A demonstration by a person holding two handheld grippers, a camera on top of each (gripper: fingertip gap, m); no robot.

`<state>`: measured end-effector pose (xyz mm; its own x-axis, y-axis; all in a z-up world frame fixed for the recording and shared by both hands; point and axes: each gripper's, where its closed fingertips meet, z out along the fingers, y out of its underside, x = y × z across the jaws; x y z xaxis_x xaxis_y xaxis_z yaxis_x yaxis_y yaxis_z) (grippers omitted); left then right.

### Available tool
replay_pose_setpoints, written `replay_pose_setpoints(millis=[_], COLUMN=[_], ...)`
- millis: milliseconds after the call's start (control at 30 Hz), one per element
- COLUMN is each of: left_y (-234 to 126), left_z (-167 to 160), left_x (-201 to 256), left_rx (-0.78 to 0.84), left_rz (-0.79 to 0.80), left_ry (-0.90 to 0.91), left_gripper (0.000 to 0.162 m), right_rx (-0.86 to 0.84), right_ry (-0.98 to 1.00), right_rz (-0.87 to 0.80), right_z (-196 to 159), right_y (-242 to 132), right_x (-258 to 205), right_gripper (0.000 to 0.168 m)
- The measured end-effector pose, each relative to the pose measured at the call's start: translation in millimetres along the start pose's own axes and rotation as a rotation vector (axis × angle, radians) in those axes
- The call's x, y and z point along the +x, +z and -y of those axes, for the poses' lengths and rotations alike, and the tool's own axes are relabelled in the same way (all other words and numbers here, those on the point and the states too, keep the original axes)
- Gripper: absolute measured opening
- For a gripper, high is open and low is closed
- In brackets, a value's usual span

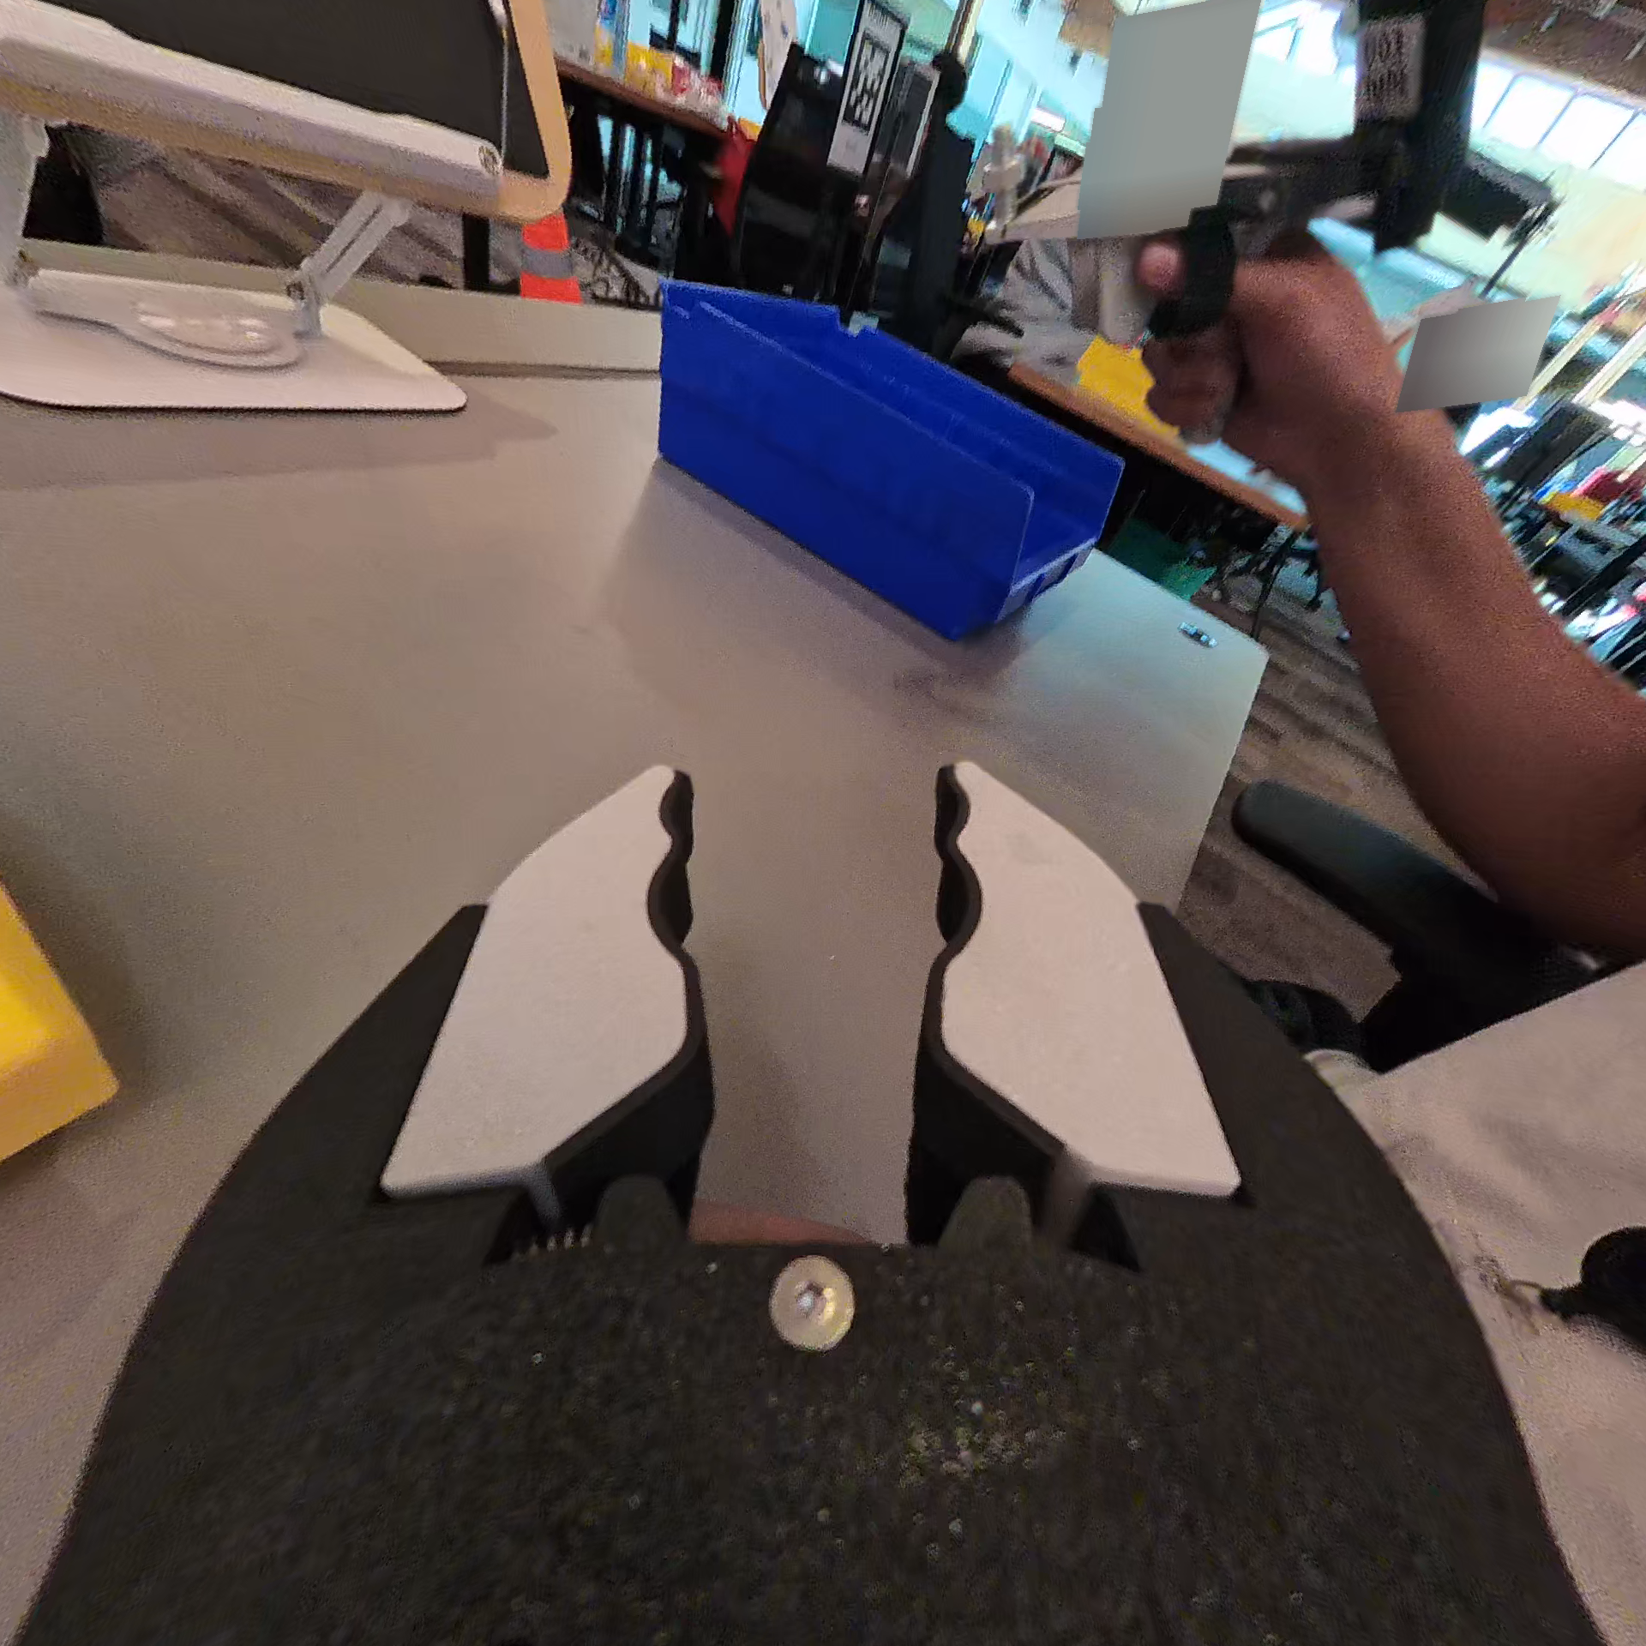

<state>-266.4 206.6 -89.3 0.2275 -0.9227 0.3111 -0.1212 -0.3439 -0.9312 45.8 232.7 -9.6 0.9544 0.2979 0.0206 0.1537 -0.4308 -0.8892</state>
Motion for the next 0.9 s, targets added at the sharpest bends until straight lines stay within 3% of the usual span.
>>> replay_pose_setpoints(millis=[100,233,367,467,600,633,700,800,900], left_y=[3.5,6.2,4.0,4.4,4.8,4.1,2.1,-0.3,-1.6], left_z=[2.5,-4.1,-3.4,-3.5,-4.1,-3.8,-2.3,-0.3,-0.6], left_x=[-0.3,4.1,2.9,-1.1,-1.4,-2.3,-5.1,-7.8,-6.7], left_rx=[0.002,-0.018,-0.019,-0.025,-0.023,-0.021,-0.014,-0.012,-0.033], left_rz=[-0.016,-0.052,-0.032,-0.011,-0.025,-0.021,-0.011,-0.017,-0.043], left_ry=[0.008,-0.036,0.008,0.035,0.001,0.001,0.005,-0.008,0.003], left_gripper=[0.052,0.052,0.052,0.052,0.053,0.054,0.054,0.054,0.054], right_rx=[-0.408,-0.704,-0.867,-0.898,-0.868,-0.849,-0.755,-0.483,-0.06], right_ry=[-0.007,-0.226,-0.465,-0.522,-0.423,-0.387,-0.302,-0.204,-0.028], right_rz=[-0.072,0.171,0.233,0.251,0.295,0.277,0.224,0.059,0.004], right_z=[-76.3,-142.3,-169.3,-173.6,-170.0,-165.0,-140.2,-78.6,-14.4], right_y=[18.1,42.9,47.2,52.3,51.6,48.0,34.0,0.0,-23.9], right_x=[65.0,70.6,77.9,77.3,70.3,72.5,75.0,68.9,7.5], right_gripper=[0.017,0.017,0.017,0.017,0.022,0.03,0.032,0.034,0.034])
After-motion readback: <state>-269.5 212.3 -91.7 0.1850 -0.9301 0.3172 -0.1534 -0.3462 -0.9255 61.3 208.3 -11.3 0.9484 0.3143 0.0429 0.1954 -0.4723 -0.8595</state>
